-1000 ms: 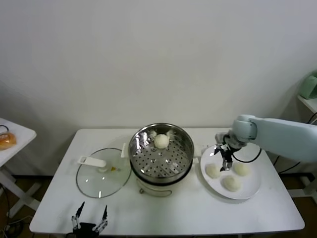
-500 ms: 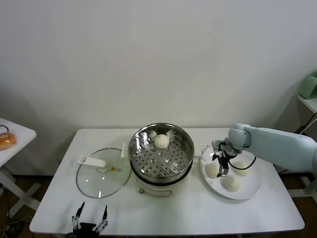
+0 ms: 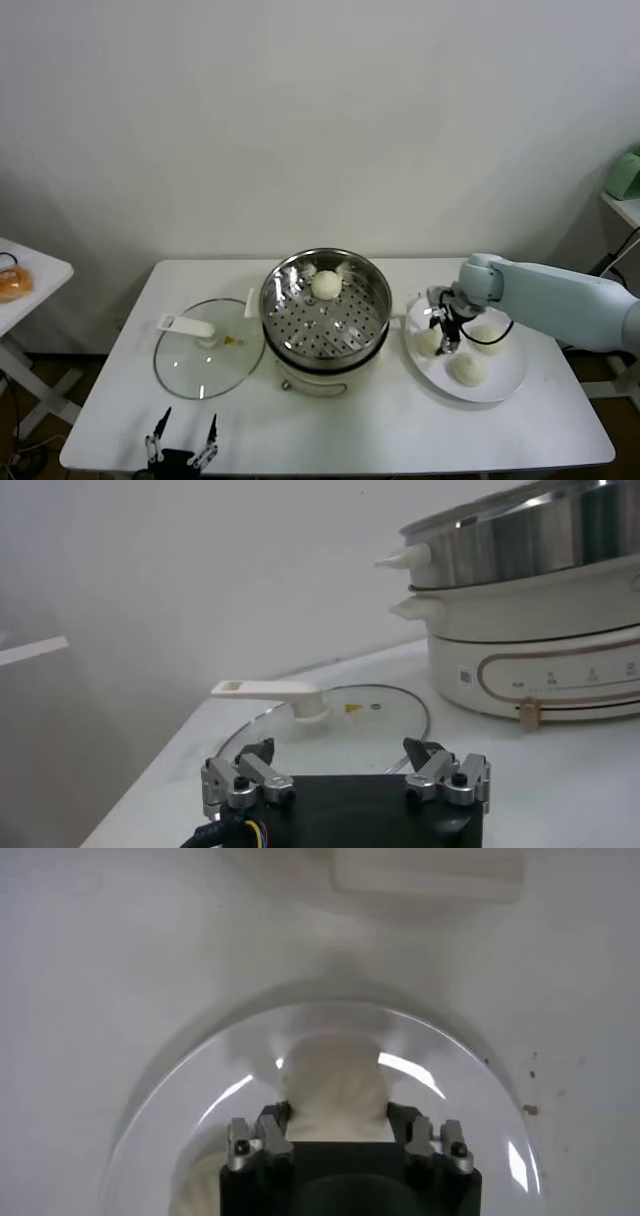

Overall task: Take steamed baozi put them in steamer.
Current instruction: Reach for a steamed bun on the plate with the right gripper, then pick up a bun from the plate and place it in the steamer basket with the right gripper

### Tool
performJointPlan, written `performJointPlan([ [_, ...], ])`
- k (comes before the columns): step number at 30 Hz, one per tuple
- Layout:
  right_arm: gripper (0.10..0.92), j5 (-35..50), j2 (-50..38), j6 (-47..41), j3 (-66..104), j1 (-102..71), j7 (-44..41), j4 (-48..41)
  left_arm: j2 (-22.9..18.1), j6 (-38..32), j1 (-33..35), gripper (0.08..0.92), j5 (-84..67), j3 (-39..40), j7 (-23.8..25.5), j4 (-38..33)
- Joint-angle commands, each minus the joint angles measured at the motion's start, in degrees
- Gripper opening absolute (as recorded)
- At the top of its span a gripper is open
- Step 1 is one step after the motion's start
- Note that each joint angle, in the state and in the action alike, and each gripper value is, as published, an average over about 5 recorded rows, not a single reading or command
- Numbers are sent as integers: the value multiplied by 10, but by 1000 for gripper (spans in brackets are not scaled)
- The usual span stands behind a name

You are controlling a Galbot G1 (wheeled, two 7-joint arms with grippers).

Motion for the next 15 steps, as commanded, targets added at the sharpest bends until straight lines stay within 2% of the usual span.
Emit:
performJointPlan([
  [1,648,-3,-8,2,-1,19,-8,12,0,-2,3,823,3,1,-1,0],
  [8,645,39,-30,20,-62,129,-31,47,0,-4,9,823,7,1,-2,-4],
  [15,645,117,-50,41,-161,295,-75,92,1,-6,13,823,15,3,-3,-6],
])
